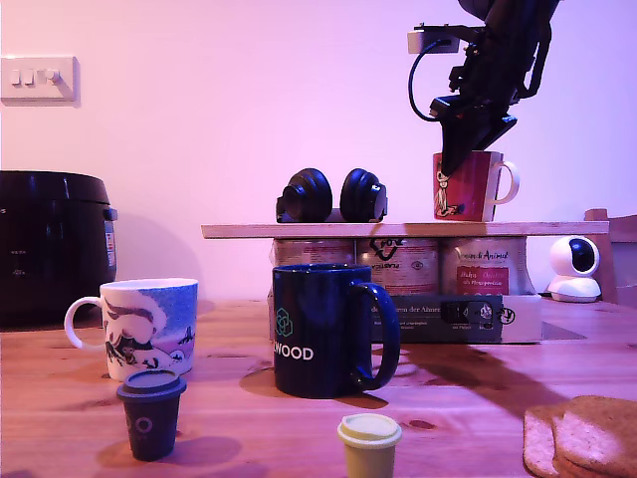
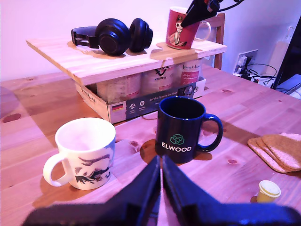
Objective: Pick up the red coffee cup and place it on the shelf behind you
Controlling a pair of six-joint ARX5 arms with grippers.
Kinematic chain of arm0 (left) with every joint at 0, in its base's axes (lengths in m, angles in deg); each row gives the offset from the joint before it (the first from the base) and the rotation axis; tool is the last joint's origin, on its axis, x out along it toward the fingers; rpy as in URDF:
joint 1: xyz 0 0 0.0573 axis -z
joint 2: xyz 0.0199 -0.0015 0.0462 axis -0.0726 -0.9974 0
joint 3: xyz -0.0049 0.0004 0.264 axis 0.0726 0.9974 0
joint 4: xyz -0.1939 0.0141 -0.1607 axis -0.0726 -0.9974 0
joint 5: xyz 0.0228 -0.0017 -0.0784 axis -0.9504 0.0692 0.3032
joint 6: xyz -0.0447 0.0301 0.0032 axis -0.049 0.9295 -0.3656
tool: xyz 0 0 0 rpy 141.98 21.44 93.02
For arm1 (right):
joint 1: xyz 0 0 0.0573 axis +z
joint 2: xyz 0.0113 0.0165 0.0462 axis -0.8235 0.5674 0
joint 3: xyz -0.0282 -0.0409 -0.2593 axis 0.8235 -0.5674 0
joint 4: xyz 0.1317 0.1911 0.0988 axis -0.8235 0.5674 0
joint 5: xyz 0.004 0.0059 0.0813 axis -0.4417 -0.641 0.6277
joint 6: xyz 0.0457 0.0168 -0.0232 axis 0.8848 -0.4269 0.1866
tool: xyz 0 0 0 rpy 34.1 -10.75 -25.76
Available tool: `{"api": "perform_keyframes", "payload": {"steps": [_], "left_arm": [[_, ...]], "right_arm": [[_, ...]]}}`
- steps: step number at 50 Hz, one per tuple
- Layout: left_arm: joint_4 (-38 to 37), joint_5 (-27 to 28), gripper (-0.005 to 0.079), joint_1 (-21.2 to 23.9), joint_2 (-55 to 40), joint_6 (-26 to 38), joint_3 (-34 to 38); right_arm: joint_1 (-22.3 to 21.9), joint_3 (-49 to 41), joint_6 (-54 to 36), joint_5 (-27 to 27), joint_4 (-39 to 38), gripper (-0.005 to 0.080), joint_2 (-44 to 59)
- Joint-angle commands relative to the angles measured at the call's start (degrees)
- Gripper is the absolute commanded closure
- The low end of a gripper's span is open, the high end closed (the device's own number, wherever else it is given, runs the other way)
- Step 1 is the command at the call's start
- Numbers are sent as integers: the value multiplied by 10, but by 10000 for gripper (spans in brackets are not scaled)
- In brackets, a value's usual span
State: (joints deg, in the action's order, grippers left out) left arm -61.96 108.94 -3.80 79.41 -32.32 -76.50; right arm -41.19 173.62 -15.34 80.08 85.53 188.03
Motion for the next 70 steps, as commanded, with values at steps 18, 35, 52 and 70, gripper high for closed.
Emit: {"api": "perform_keyframes", "payload": {"steps": [18, 35, 52, 70], "left_arm": [[4, 1, 763, 2, -2, 5, 7], [4, 5, 763, 2, -2, 5, 7], [4, 5, 763, 2, -2, 5, 7], [4, 5, 763, 2, -2, 5, 7]], "right_arm": [[-1, 3, 0, -4, -35, 499, 4], [0, 38, 1, -5, 10, 499, 4], [0, 109, 14, -5, 30, 487, 4], [0, 143, 78, -2, 83, 685, 4]]}}
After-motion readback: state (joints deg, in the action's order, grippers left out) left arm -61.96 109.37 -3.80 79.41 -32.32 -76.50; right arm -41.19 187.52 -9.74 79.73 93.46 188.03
